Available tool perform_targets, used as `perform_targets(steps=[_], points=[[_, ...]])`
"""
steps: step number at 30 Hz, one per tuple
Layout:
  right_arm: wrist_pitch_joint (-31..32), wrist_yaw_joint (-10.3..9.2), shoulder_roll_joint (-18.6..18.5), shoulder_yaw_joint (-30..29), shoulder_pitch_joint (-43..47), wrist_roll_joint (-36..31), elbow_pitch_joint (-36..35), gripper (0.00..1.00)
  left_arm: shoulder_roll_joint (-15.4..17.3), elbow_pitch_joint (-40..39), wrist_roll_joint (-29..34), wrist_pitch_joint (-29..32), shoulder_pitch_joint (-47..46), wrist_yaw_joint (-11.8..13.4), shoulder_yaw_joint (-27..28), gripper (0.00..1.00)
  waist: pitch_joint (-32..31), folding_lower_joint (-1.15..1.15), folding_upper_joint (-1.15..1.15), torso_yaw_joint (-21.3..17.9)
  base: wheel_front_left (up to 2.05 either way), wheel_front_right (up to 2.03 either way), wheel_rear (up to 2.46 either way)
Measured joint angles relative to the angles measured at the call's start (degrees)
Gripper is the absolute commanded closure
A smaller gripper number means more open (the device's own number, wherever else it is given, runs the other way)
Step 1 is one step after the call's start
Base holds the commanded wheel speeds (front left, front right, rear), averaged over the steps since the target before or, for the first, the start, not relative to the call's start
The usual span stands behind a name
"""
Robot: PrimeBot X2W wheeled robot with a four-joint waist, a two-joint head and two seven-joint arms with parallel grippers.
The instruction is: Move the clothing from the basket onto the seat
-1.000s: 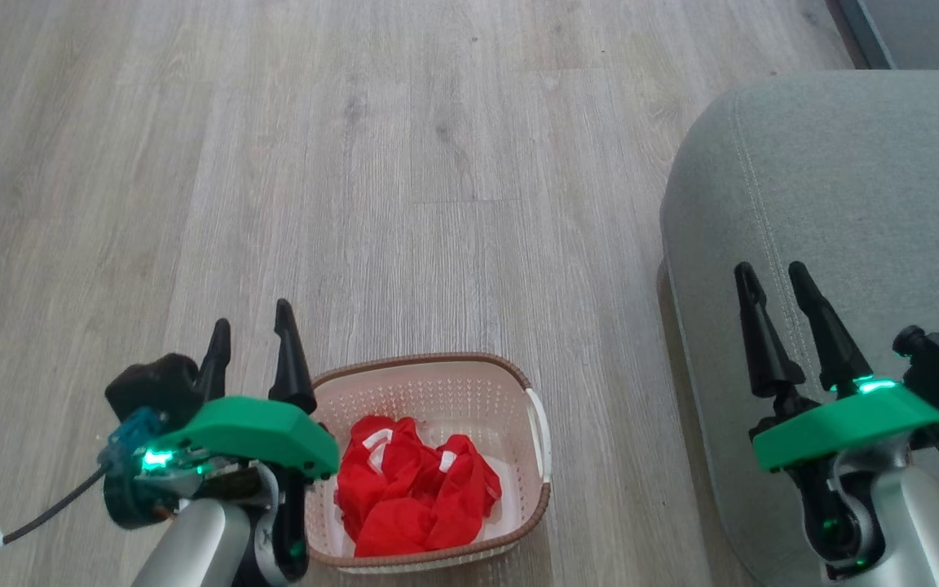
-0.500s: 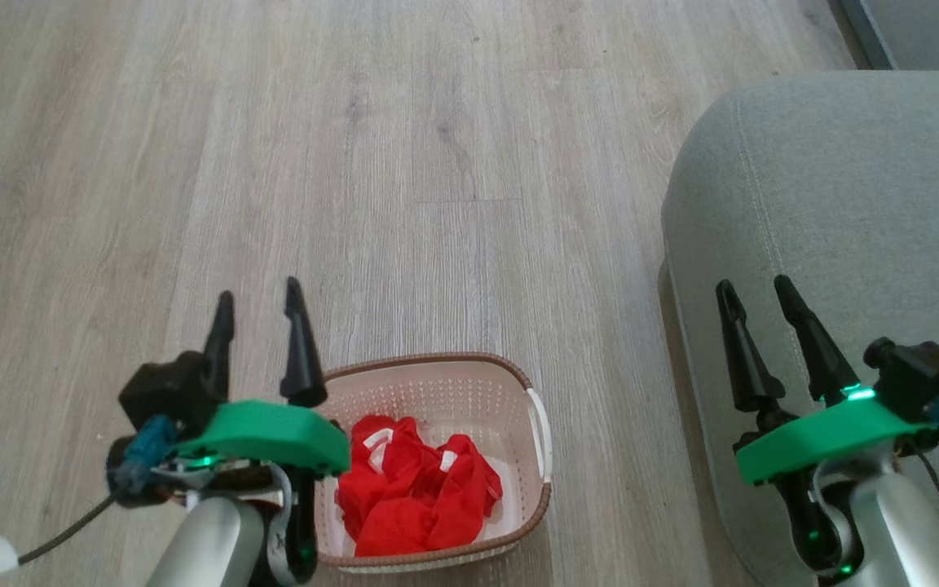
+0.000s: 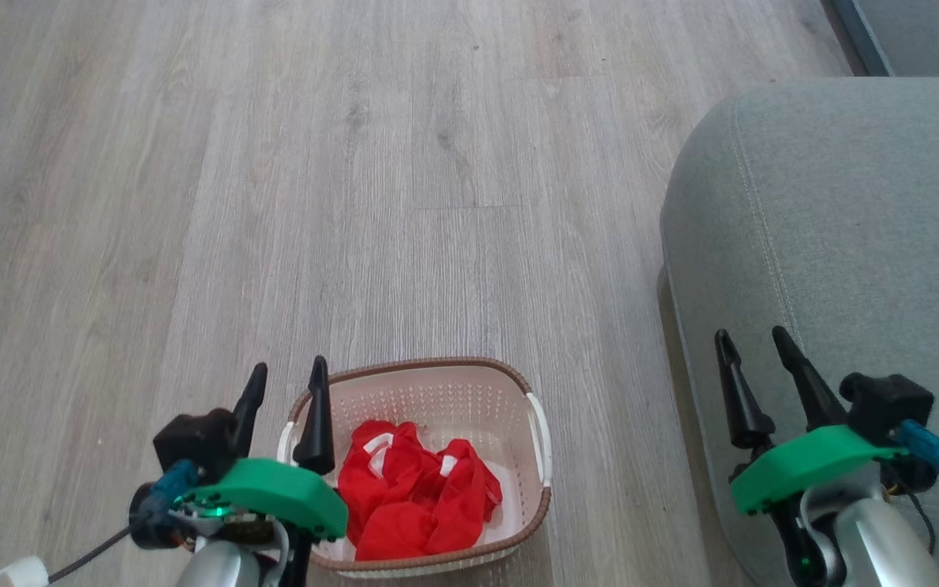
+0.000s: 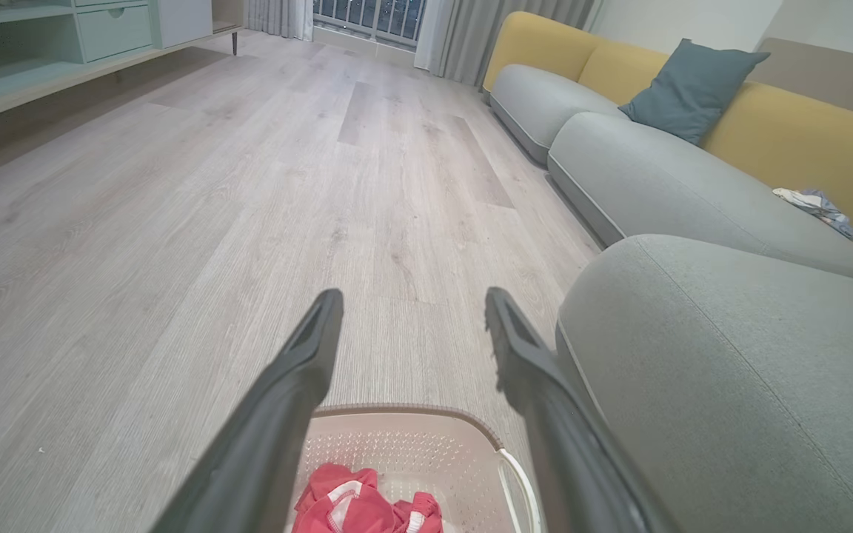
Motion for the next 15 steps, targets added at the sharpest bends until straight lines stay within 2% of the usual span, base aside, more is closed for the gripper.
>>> perform_targets(steps=[6, 15], points=[[-1.1, 0.0, 0.0, 0.9, -2.1, -3.7, 1.3, 0.0, 0.0, 1.2, 2.0, -1.0, -0.2, -0.5, -0.9, 0.0, 0.0, 0.0, 0.0, 0.0, 0.0, 0.0, 0.0], [-2.3, 0.0, 0.0, 1.5, -2.5, -9.0, 1.5, 0.0, 0.0, 1.0, 6.5, -2.4, -0.2, 0.2, -1.8, 0.0, -0.1, 0.0, 0.0, 0.2, 0.0, 0.0, 0.0]])
